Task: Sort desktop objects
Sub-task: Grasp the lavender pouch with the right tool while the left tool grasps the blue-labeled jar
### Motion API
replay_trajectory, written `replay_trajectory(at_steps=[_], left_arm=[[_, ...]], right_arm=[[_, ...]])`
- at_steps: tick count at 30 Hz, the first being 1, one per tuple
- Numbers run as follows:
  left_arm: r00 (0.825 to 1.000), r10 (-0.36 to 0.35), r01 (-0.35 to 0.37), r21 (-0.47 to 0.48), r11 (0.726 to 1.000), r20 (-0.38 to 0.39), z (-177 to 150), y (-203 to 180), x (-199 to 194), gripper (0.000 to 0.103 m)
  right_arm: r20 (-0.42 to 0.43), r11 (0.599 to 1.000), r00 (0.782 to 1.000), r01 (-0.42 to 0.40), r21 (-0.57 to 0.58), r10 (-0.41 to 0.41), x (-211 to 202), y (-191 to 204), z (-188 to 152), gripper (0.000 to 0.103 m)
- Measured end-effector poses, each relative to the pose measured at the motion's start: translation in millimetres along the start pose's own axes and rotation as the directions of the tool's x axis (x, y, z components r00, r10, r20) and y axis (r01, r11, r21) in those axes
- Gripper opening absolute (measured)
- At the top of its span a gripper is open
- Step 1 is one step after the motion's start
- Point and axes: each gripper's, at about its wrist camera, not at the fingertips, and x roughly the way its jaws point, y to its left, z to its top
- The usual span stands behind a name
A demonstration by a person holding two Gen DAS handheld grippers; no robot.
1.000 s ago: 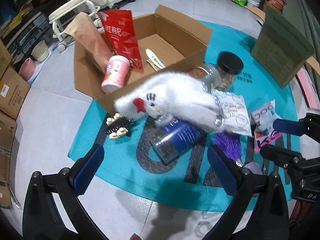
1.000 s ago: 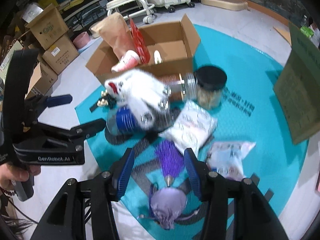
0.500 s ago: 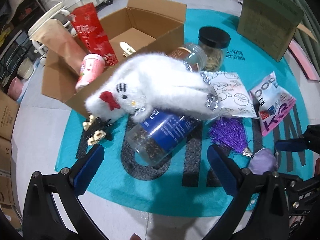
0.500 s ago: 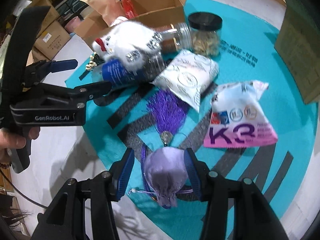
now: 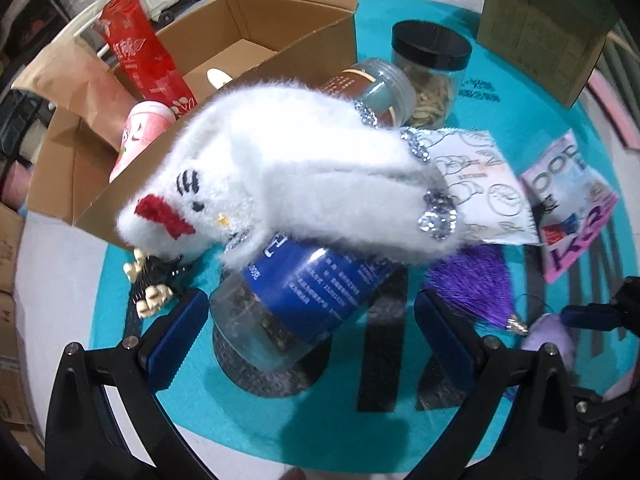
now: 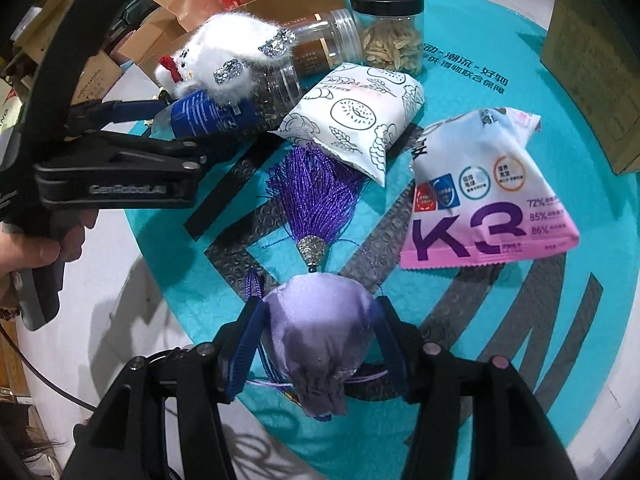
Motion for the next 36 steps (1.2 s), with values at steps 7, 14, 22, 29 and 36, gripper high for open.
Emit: replay_trajectory(at_steps=[7, 14, 22, 29, 36], left_arm=[[0.999, 0.039, -0.038, 0.037, 0.999, -0.001, -3.3, -7.2, 5.6, 0.096], [0.999, -0.044, 0.044, 0.012, 0.999, -0.006, -14.4, -4.7, -0.5, 0.072], [0.984, -0.176, 0.176, -0.012, 0.984, 0.004, -35.2, -5.0, -15.4, 0.062], [0.979, -0.203, 0.202, -0.025, 0.979, -0.035, -14.9, -2.0, -8.3, 0.067], [0.991, -0.132, 0.133, 0.074, 0.988, -0.021, 6.6, -25.2, -3.0, 0.071]], right_arm=[[0.006, 1.0, 1.0, 0.029, -0.008, -0.029, -0.4, 3.4, -4.9, 0.06], [-0.028, 1.0, 0.999, 0.031, 0.006, -0.031, 1.9, 1.1, -17.1, 0.06], [-0.031, 0.999, 0.999, -0.027, 0.032, 0.028, -4.6, -8.4, -32.0, 0.053], [-0.049, 0.998, 0.998, -0.046, 0.04, 0.048, -7.3, -16.1, -36.3, 0.053], [-0.05, 0.998, 0.997, -0.051, 0.039, 0.053, -7.8, -18.3, -35.3, 0.053]])
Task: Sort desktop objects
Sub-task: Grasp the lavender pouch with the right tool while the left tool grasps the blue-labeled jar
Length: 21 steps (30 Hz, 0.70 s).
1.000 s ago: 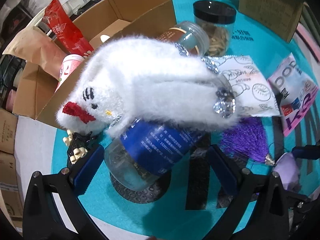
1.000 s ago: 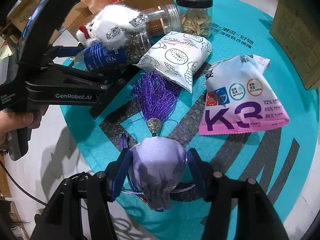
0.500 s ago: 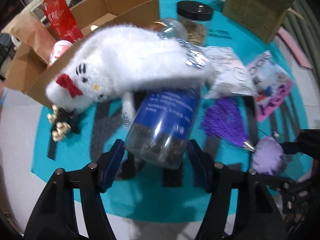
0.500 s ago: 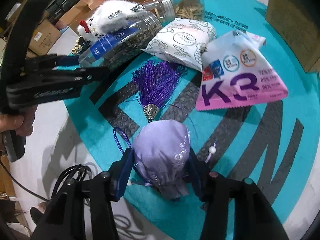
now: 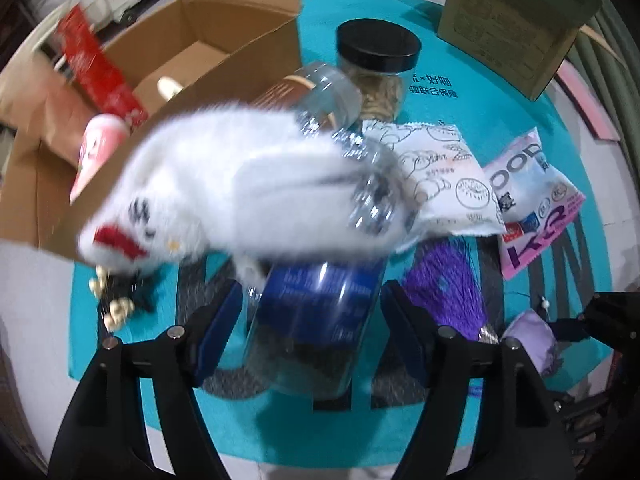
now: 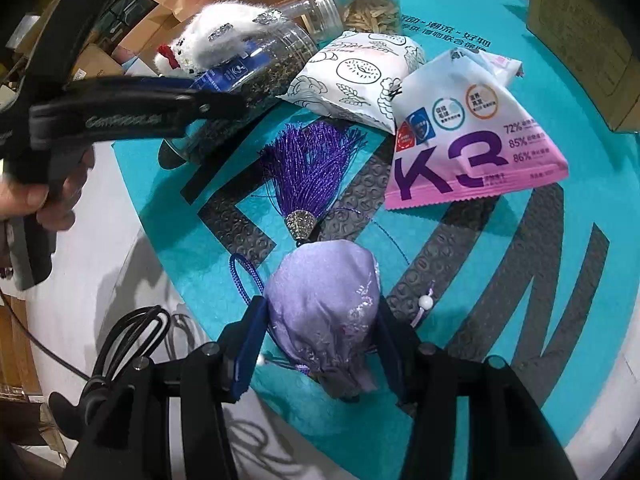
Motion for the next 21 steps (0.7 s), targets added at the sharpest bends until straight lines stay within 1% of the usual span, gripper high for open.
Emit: replay_trajectory(at_steps=[1, 2, 3, 5, 7, 11, 14, 17, 21], left_arm=[[1.0, 0.01, -0.01, 0.008, 1.0, 0.005, 1.5, -3.3, 1.4, 0.07], [1.0, 0.008, -0.008, 0.01, 1.0, 0.004, 2.3, -5.4, 2.7, 0.064], [1.0, 0.0, 0.0, 0.005, 1.0, 0.005, 2.7, -6.6, 3.3, 0.063], [0.999, -0.028, 0.028, -0.017, 0.999, 0.019, 1.2, -2.7, 0.4, 0.062], [0.999, -0.049, 0.05, -0.036, 0.998, 0.022, -1.8, 0.9, -0.4, 0.062], [0.997, -0.078, 0.078, -0.049, 0.996, 0.003, -10.9, 4.1, -3.4, 0.061], [0.996, -0.087, 0.086, -0.067, 0.994, -0.006, -21.5, 6.8, -7.7, 0.061], [0.993, -0.113, 0.111, -0.097, 0.989, -0.016, -34.0, 12.5, -13.2, 0.061], [0.992, -0.127, 0.124, -0.128, 0.984, -0.011, -53.0, 19.3, -24.4, 0.061]], right_arm=[[-0.001, 1.0, 1.0, 0.002, -0.003, -0.002, -0.1, -0.4, -0.4, 0.053], [-0.001, 1.0, 1.0, 0.005, -0.006, -0.005, -0.6, -1.0, -0.9, 0.052], [-0.001, 1.0, 1.0, 0.008, -0.008, -0.008, 2.4, 3.9, 4.4, 0.05], [0.0, 1.0, 1.0, 0.006, -0.013, -0.006, 1.0, 3.7, 4.1, 0.048], [0.002, 1.0, 1.0, 0.001, -0.014, -0.001, -1.1, 3.1, 3.7, 0.047], [-0.005, 1.0, 1.0, -0.007, -0.008, 0.006, -6.4, -4.5, 2.5, 0.046], [-0.002, 1.0, 1.0, -0.014, -0.002, 0.014, -9.1, -4.0, 8.2, 0.046], [0.002, 1.0, 1.0, -0.022, -0.007, 0.022, -14.7, -3.8, 8.3, 0.046], [0.006, 1.0, 1.0, -0.029, -0.008, 0.029, -17.6, -1.3, 9.0, 0.046]])
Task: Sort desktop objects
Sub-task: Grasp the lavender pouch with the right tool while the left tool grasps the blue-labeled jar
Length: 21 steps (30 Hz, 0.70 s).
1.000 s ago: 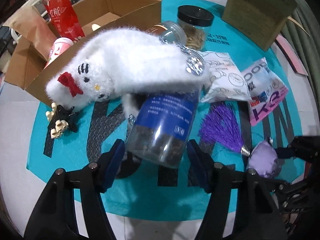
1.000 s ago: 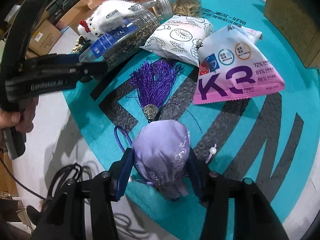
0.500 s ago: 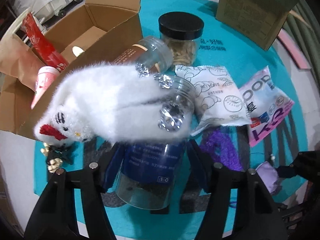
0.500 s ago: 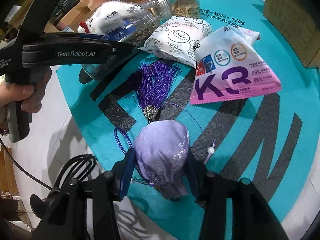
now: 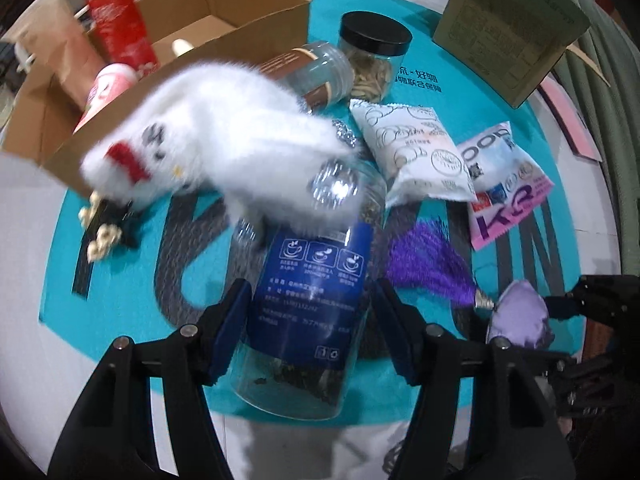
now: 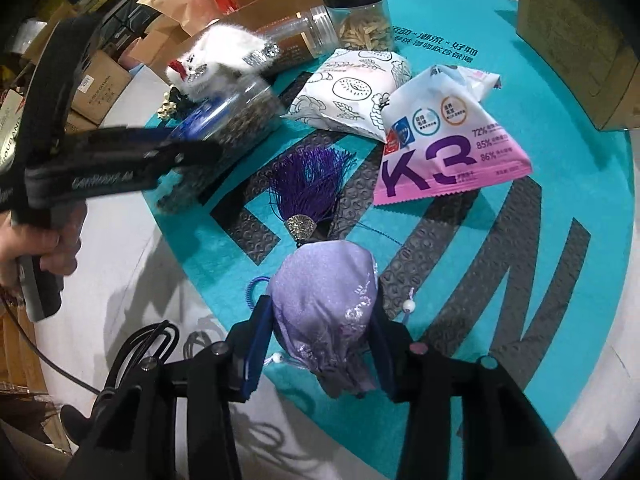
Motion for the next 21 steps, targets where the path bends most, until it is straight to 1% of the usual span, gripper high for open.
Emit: replay_trajectory(at_steps=[3, 5, 6, 7, 8, 12, 13, 14, 16, 20, 21], left_arm=[[1.0, -0.003, 0.003, -0.012, 1.0, 0.008, -11.1, 2.7, -8.0, 0.061], [1.0, -0.015, 0.015, -0.032, 0.999, 0.01, -17.2, 7.1, -13.2, 0.06], [1.0, -0.019, 0.02, -0.044, 0.999, 0.015, -19.9, 9.2, -16.2, 0.06], [1.0, -0.022, 0.023, -0.052, 0.998, 0.019, -22.0, 1.6, -24.5, 0.06], [0.999, -0.027, 0.028, -0.058, 0.998, 0.024, -6.8, 9.8, -27.2, 0.06], [0.999, -0.029, 0.032, -0.075, 0.997, 0.036, -8.8, 16.9, -41.2, 0.059], [0.999, -0.026, 0.029, -0.076, 0.997, 0.036, -5.1, 8.5, -37.8, 0.059], [0.999, -0.024, 0.026, -0.075, 0.997, 0.031, -10.5, 5.8, -41.1, 0.059], [1.0, -0.022, 0.023, -0.069, 0.997, 0.013, -13.3, 7.4, -35.5, 0.058], [0.998, -0.045, 0.042, -0.064, 0.997, -0.047, -14.3, 12.1, -14.6, 0.058], [0.998, -0.045, 0.042, -0.061, 0.997, -0.041, -14.4, 12.5, -12.6, 0.058]], right_arm=[[0.003, 1.0, 1.0, -0.013, -0.005, 0.013, -2.5, 9.4, -4.5, 0.046], [0.006, 1.0, 1.0, -0.023, -0.003, 0.023, -11.2, -1.0, -9.8, 0.046], [0.007, 1.0, 1.0, -0.025, -0.003, 0.025, -11.0, 0.8, -9.0, 0.046], [0.01, 1.0, 1.0, -0.028, -0.005, 0.028, -13.0, 1.4, -8.5, 0.046], [0.012, 1.0, 1.0, -0.028, -0.009, 0.028, -16.6, 0.3, -8.3, 0.046], [0.022, 0.999, 0.999, -0.04, -0.021, 0.04, -17.4, 10.9, -3.5, 0.046], [0.024, 0.999, 0.999, -0.041, -0.027, 0.042, -19.0, 9.4, -3.3, 0.046], [0.025, 0.999, 0.999, -0.041, -0.032, 0.042, -18.3, 11.9, -1.5, 0.046], [0.023, 0.999, 0.999, -0.038, -0.038, 0.039, -17.3, 14.6, 0.3, 0.046], [0.005, 0.998, 0.999, -0.038, -0.043, 0.039, -11.5, 15.8, 1.2, 0.046], [0.002, 0.998, 0.999, -0.038, -0.043, 0.038, -8.0, 17.2, 2.0, 0.046]])
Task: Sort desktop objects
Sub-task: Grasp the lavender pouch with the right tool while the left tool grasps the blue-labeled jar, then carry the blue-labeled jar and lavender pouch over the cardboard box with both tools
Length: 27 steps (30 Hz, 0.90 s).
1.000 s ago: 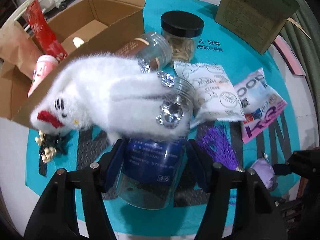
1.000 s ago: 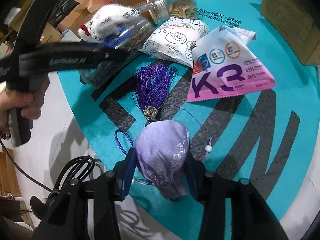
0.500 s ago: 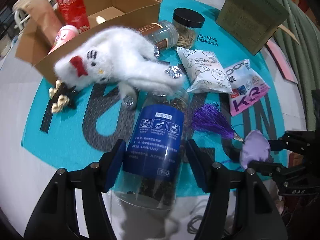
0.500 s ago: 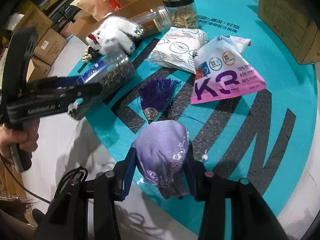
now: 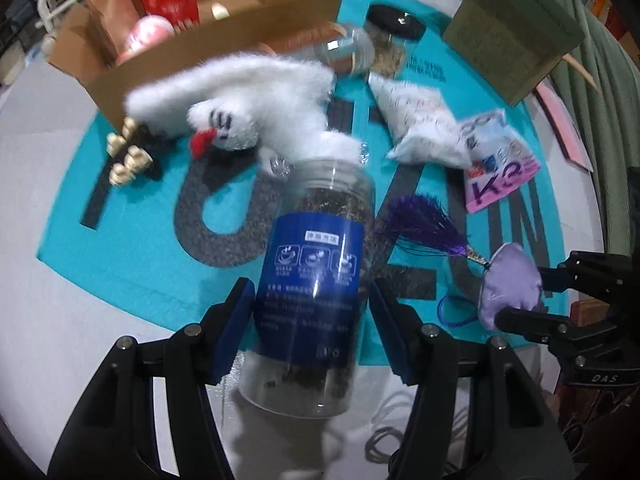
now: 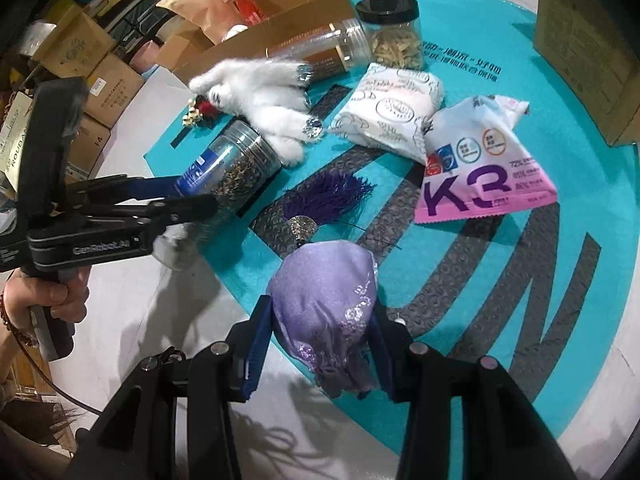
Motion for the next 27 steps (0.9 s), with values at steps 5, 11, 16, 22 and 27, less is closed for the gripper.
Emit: replay_trajectory(at_steps=[5, 11, 16, 22, 27], left_arm=[[1.0, 0.009, -0.009, 0.04, 0.999, -0.003, 7.4, -5.4, 3.9, 0.059], [0.995, 0.061, -0.054, 0.084, 0.995, -0.076, 15.8, -17.2, 25.2, 0.073], [0.993, 0.091, -0.081, 0.117, 0.99, -0.08, 17.9, -24.6, 37.8, 0.073], [0.999, 0.042, -0.039, 0.109, 0.993, -0.031, 16.4, -24.1, 28.5, 0.058], [0.999, 0.033, -0.031, 0.098, 0.995, -0.023, 12.3, -18.9, 14.8, 0.057]], right_arm=[[-0.014, 1.0, 1.0, 0.003, 0.002, -0.003, 5.4, -2.8, -2.8, 0.046], [-0.025, 1.0, 1.0, 0.003, -0.007, -0.003, 11.5, -5.8, -2.7, 0.046], [-0.029, 1.0, 1.0, 0.005, -0.014, -0.005, 14.7, -8.8, -1.8, 0.047], [-0.019, 0.999, 1.0, 0.008, -0.036, -0.009, 16.3, -14.3, -0.4, 0.046], [-0.005, 0.999, 1.0, 0.015, -0.052, -0.016, 12.2, -16.1, 1.8, 0.046]])
